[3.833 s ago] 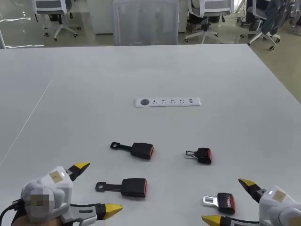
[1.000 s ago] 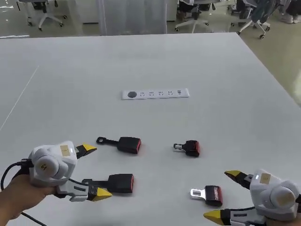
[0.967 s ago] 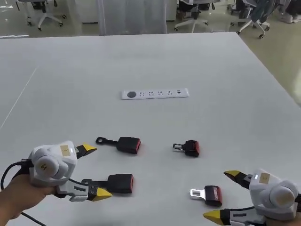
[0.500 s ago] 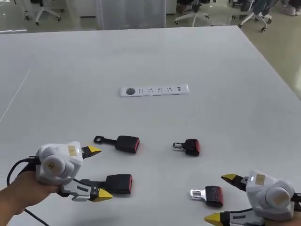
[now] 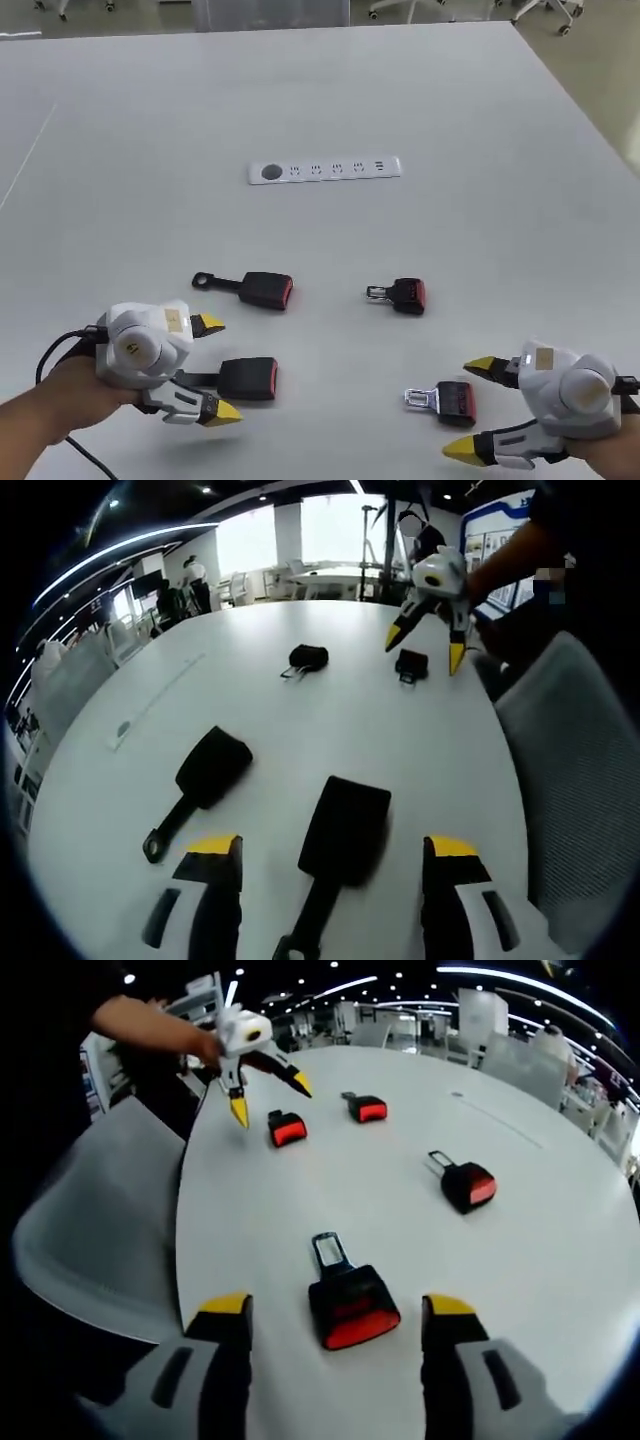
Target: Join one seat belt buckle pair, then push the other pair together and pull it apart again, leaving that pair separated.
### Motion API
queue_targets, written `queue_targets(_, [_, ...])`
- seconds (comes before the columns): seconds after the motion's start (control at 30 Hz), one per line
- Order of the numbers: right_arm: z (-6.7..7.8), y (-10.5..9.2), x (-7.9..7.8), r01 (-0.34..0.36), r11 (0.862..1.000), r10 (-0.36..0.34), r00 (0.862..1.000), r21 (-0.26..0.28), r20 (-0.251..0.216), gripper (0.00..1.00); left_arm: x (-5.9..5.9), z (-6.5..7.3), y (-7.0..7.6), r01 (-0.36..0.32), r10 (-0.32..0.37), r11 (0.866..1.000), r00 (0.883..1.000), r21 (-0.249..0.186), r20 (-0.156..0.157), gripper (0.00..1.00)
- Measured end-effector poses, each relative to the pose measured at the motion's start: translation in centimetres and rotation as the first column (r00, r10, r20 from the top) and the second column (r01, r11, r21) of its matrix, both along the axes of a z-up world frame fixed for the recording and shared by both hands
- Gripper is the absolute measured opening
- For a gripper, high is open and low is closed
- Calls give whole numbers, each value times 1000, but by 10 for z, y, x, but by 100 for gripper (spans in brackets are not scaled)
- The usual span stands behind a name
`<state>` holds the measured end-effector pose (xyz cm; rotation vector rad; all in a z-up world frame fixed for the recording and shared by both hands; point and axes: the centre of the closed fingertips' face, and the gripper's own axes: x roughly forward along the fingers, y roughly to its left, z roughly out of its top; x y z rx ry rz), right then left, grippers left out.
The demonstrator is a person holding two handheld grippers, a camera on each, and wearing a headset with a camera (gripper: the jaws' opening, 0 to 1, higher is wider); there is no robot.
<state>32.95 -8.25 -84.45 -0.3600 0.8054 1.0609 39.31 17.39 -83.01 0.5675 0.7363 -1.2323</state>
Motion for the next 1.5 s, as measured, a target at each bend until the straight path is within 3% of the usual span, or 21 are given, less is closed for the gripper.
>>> queue_targets(0.2, [-5,-1,1,-35,999,35,999,-14,-21,66,-2,-13,0,32,-31,999,999,29,-19,71])
queue_targets(0.3, [-7,-2,-1,-50,998,50,998,-22,-36,62,-3,-17,-1,41,-40,999,999,36,-34,68])
queue_targets(0.37, [-9,-3,-5,-77,996,75,996,-35,-53,56,-3,-23,1,61,-59,996,998,65,-38,66])
queue_targets(0.4, [-10,-4,-2,-91,995,89,996,-44,-30,54,-2,-23,1,61,-59,996,998,61,-39,66])
queue_targets(0.53, [-10,-5,-1,-94,995,91,995,-42,-50,51,-2,-28,-1,70,-66,995,996,71,-59,61])
queue_targets(0.57, [-11,-6,-1,-106,993,104,994,-51,-45,50,1,-27,0,99,-97,991,995,91,-25,58])
queue_targets(0.6, [-11,-5,-1,-112,992,109,993,-54,-44,49,2,-28,2,113,-112,988,994,106,-13,57])
queue_targets(0.63, [-11,-5,0,-115,992,113,993,-55,-44,48,2,-27,0,93,-90,992,995,89,-33,57])
queue_targets(0.7, [-12,-5,1,-132,989,129,991,-62,-40,46,2,-27,0,95,-92,991,995,89,-32,55])
queue_targets(0.97, [-12,-7,4,-163,984,161,987,-78,-24,37,-7,-26,-5,182,-180,978,983,99,-33,40])
queue_targets(1.03, [-13,-8,5,-193,977,194,981,-85,-2,36,-7,-26,-5,191,-189,976,981,105,-30,39])
queue_targets(1.5, [-11,-6,6,-192,981,192,981,-30,10,35,-7,-26,-5,233,-230,962,972,145,-39,35])
